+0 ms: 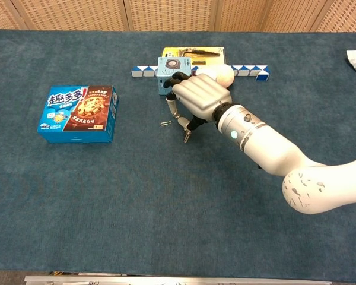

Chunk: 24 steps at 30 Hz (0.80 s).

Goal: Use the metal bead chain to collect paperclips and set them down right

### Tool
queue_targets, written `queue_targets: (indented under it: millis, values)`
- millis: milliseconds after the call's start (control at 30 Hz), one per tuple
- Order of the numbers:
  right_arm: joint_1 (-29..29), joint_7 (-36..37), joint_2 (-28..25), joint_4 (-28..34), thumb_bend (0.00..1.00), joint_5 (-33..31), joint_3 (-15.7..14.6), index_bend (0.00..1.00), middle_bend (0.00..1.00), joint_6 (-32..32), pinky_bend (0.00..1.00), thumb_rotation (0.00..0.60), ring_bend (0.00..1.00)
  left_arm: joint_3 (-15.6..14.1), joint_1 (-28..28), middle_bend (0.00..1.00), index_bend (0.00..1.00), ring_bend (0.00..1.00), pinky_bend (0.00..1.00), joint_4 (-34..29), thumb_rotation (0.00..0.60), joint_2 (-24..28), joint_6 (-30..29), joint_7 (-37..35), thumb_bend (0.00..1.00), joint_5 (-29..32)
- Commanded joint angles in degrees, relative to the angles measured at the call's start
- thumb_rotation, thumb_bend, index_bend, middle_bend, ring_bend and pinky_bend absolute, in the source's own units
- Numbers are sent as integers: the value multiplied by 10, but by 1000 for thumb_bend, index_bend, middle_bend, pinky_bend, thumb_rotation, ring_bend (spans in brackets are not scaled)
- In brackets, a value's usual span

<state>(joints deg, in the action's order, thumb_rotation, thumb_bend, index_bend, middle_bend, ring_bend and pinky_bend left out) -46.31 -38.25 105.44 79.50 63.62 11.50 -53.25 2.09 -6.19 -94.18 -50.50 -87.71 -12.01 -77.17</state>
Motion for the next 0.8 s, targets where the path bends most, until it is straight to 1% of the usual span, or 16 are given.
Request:
queue_targets:
  millis: [33, 200, 300, 533, 800]
  values:
    - [-7, 5, 7, -8, 367, -1, 1, 564, 159, 5, 220, 600, 61, 0, 0, 294, 435, 169, 316, 1, 600, 1, 0, -3, 246, -1]
    - [-13, 9, 13, -17, 367, 0, -5, 565, 159, 6, 219, 600, 60, 0, -1, 294, 435, 169, 316, 2, 600, 2, 0, -7, 246, -2]
    - [-12, 9, 11, -10, 366, 5, -9, 564, 159, -1, 220, 600, 61, 1, -1, 294, 435, 169, 316, 3, 600, 2, 2, -8, 246, -2]
    - [-2, -4, -12, 39, 366, 27, -26, 567, 159, -31, 220, 600, 60, 0, -1, 294, 435, 169, 316, 2, 600, 1, 2, -3, 246, -5]
    - [30, -35, -56, 109, 366, 49, -57, 569, 159, -84, 219, 600, 60, -1, 1, 294, 435, 169, 316, -3, 600, -1, 4, 9, 246, -8]
